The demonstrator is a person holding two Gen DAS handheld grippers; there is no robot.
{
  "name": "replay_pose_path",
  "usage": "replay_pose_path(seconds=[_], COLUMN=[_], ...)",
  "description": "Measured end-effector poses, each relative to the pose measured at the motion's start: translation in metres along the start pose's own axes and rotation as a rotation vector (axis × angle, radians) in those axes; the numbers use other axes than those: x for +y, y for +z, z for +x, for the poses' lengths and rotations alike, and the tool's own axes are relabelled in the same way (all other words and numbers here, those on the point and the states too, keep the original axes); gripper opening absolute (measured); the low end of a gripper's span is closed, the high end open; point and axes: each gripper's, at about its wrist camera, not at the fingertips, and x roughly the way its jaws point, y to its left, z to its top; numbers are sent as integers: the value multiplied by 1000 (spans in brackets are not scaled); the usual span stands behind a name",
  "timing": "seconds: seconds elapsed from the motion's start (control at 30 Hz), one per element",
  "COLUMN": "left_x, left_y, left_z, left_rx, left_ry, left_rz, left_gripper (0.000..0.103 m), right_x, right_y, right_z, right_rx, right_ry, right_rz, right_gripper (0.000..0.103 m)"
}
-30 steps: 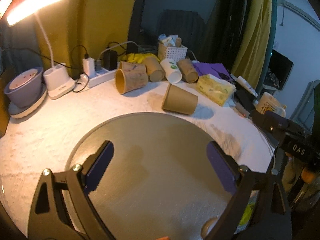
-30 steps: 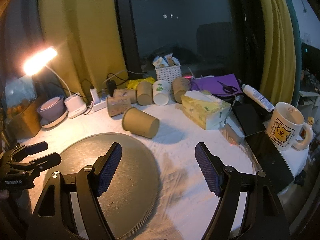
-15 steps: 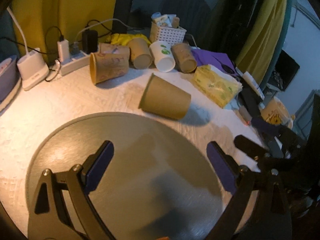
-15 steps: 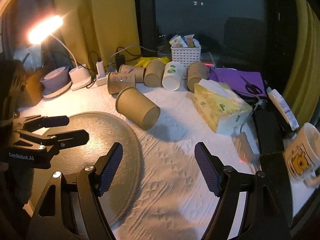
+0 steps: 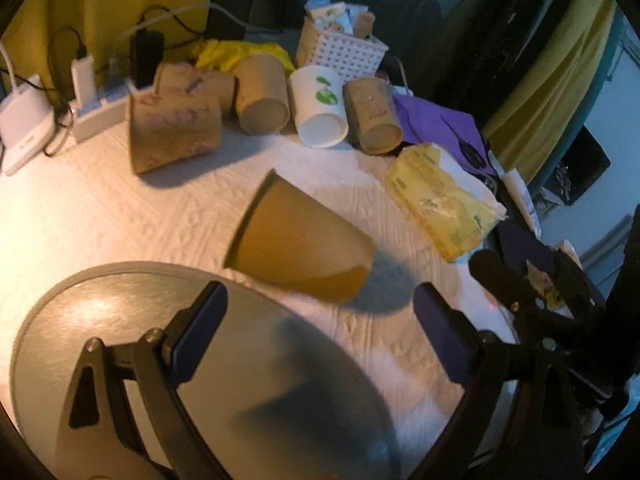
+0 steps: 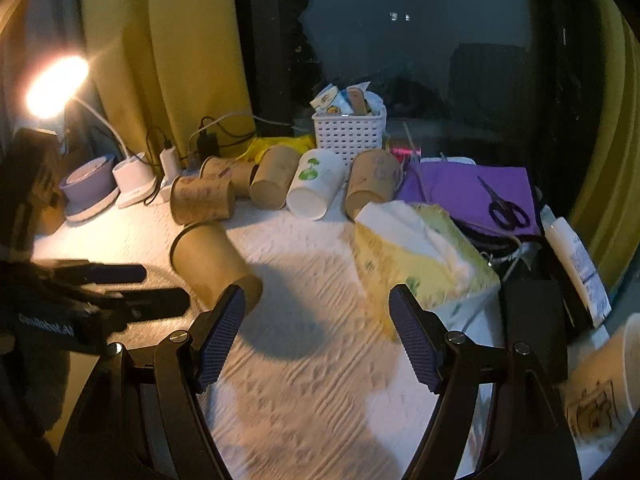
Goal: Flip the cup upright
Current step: 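Move the left tool toward the tan paper cup lying on its side, then close the left gripper around the tan cup's body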
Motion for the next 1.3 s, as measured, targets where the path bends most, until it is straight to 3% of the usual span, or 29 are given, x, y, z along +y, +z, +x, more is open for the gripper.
replay_pose_path(seconds=[0.37,0.57,0.7,0.8,0.87,1.3], left_x=[11,1,-2,-6,-8,-12], left_y=[32,44,51,53,54,44], left_z=[44,66,81,82,83,47], left_rx=[57,61,96,88,81,0], left_ry=[2,22,-5,-17,-25,-40], left_rz=[-142,-91,-74,-45,-26,117], left_gripper=[95,94,94,81,66,62], right_x=[-25,-30,-34,-35,-35,-20], right_y=[6,10,9,7,5,1], right_z=[16,19,17,15,12,-5], right_rx=[3,-4,-2,2,5,11], right_ry=[16,4,-15,-28,-33,-65], right_rz=[44,60,77,87,93,114], right_gripper=[77,78,77,78,78,78])
